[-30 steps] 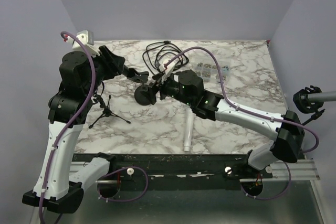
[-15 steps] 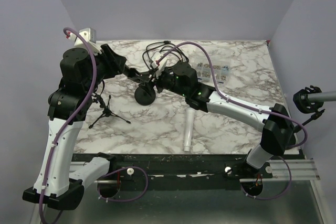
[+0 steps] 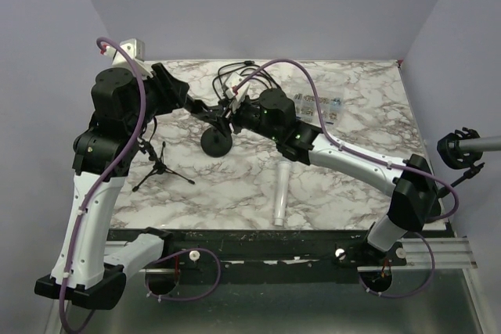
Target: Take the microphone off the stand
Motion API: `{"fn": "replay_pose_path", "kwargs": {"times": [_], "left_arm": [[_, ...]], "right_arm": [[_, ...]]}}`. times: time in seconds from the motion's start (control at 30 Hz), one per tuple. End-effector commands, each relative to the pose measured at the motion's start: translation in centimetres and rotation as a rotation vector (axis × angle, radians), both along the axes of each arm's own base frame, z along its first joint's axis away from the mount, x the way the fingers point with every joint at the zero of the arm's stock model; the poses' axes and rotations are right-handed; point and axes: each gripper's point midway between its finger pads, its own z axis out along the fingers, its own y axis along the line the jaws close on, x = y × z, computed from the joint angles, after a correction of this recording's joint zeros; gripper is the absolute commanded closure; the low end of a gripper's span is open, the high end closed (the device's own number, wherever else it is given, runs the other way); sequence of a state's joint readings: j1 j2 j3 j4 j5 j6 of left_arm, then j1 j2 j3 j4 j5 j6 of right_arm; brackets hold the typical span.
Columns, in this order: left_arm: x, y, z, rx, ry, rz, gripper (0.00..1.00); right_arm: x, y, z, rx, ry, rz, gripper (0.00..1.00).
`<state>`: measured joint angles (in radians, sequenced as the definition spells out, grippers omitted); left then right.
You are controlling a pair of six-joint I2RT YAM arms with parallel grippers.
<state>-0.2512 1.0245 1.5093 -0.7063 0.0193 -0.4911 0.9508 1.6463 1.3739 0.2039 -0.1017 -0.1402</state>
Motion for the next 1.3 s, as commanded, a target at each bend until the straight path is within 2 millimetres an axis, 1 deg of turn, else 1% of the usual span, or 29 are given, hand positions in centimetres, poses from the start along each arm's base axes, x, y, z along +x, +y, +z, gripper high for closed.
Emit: {"fn": "replay_pose_path", "kwargs": {"times": [0.0,0.07,0.13,0.17,0.23,0.3,0.4,0.5,0.57,0.7,0.77,0.87,0.97,1.07,1.13,1.27], "left_arm": [[-0.4,-0.2,1.0,0.007,-0.023,-0.020,1.00],[-0.4,-0.2,1.2,0.006,-0.028,-0.019,1.00],[-0.3,-0.2,1.4,0.007,-0.033,-0.017,1.00],[-0.3,-0.1,1.4,0.011,-0.036,-0.015,1.00],[-0.1,0.2,1.8,0.032,-0.049,-0.004,1.00],[0.2,1.2,2.5,0.071,-0.077,0.041,1.00],[0.1,2.3,3.5,0.124,-0.120,0.077,1.00],[0.0,4.2,4.4,0.182,-0.145,0.161,1.00],[-0.3,5.9,5.1,0.222,-0.169,0.242,1.00],[-1.6,8.5,7.6,0.249,-0.239,0.367,1.00],[-2.2,9.2,9.0,0.238,-0.268,0.401,1.00],[-3.1,9.0,10.2,0.192,-0.305,0.389,1.00],[-3.5,8.1,10.2,0.166,-0.316,0.340,1.00],[-4.0,7.6,9.8,0.153,-0.308,0.308,1.00],[-4.4,7.4,9.5,0.146,-0.308,0.293,1.00],[-5.8,8.1,9.9,0.139,-0.333,0.308,1.00]], "right_arm": [[0.2,0.9,0.8,0.001,-0.026,0.017,0.46],[0.4,1.1,0.4,-0.009,-0.020,0.017,0.65],[0.5,1.3,0.1,-0.022,-0.012,0.019,0.96],[0.5,1.4,-0.1,-0.028,-0.008,0.021,0.99],[0.6,1.5,-0.2,-0.026,-0.008,0.022,0.99],[0.8,1.6,-0.5,-0.028,-0.001,0.011,0.99],[1.1,1.9,-0.9,-0.044,0.009,0.009,0.99],[1.1,2.2,-1.3,-0.052,0.010,0.018,0.99],[1.0,2.4,-1.5,-0.056,0.012,0.031,0.99],[0.9,2.6,-1.6,-0.055,0.014,0.042,0.99],[0.8,2.8,-1.6,-0.049,0.016,0.046,0.99],[1.0,3.2,-1.6,-0.049,0.021,0.056,0.99],[1.4,3.9,-2.1,-0.070,0.034,0.059,0.99],[2.1,4.1,-2.9,-0.093,0.044,0.039,1.00],[2.4,4.3,-3.8,-0.109,0.057,0.039,0.99],[3.0,4.7,-6.9,-0.167,0.097,0.032,0.99]]}}
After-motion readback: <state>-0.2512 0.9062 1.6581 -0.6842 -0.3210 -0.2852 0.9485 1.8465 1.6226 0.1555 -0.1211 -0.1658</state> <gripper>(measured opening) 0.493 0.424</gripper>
